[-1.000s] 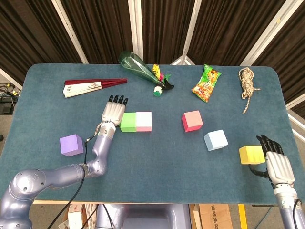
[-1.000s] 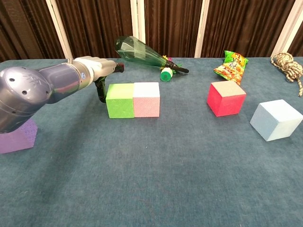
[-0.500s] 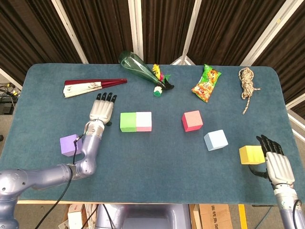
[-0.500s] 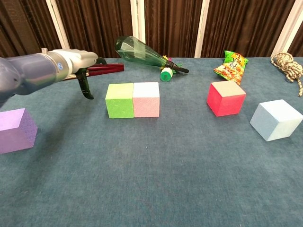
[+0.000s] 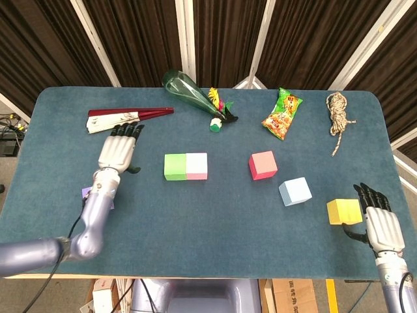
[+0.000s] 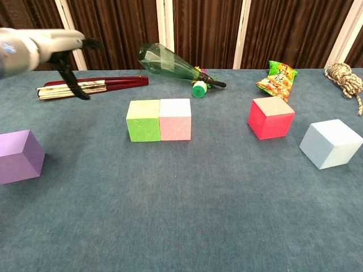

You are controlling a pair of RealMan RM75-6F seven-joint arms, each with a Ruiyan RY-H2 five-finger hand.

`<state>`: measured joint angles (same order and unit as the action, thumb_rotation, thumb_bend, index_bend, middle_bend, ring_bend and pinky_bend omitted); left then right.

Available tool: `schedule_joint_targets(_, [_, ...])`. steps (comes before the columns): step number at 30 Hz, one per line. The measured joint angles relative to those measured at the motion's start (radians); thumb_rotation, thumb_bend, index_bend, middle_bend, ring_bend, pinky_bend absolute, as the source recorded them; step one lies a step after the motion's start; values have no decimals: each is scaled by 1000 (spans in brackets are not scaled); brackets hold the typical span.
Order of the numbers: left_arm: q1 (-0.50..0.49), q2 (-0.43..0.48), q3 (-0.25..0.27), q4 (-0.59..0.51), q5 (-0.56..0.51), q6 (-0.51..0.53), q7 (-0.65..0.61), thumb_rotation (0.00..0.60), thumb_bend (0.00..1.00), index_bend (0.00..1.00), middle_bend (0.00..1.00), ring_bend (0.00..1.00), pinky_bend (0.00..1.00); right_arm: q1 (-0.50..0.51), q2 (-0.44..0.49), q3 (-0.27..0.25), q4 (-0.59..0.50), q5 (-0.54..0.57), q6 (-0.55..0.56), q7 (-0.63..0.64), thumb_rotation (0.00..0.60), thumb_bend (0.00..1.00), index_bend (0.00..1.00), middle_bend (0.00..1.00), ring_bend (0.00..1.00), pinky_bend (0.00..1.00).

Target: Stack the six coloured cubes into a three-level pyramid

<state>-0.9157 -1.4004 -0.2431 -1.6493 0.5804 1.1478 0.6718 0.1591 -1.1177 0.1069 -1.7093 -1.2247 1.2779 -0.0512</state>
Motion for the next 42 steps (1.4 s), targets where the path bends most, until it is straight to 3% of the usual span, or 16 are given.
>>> schedule_joint_targets(9, [196,157,68,-238,188,189,-125,600,112,0,8,0,6,-4,-12,4,7,4,18,-31,600,319,0,0,0,0])
schedule_joint_targets(21, [361,238,173,-325,403,328,-196,600,69,0,0,0,0,-4,-19,14,4,-7,48,-60,600,313,0,0,0,0])
schedule_joint_targets(27, [386,269,163,-348,441,327,-235,600,69,0,0,0,0,37,-8,45,-54,7,16,-93,600,294,0,0,0,0])
schedule_joint_targets(34, [401,277,142,-349,438,302,-251,600,69,0,0,0,0,170,-31,98,-98,85,-107,-212,600,293,0,0,0,0])
schedule_joint_targets(42, [415,288,119,-350,432,284,-264,600,69,0,0,0,0,348,-158,150,-12,167,-238,-335,600,293,0,0,0,0])
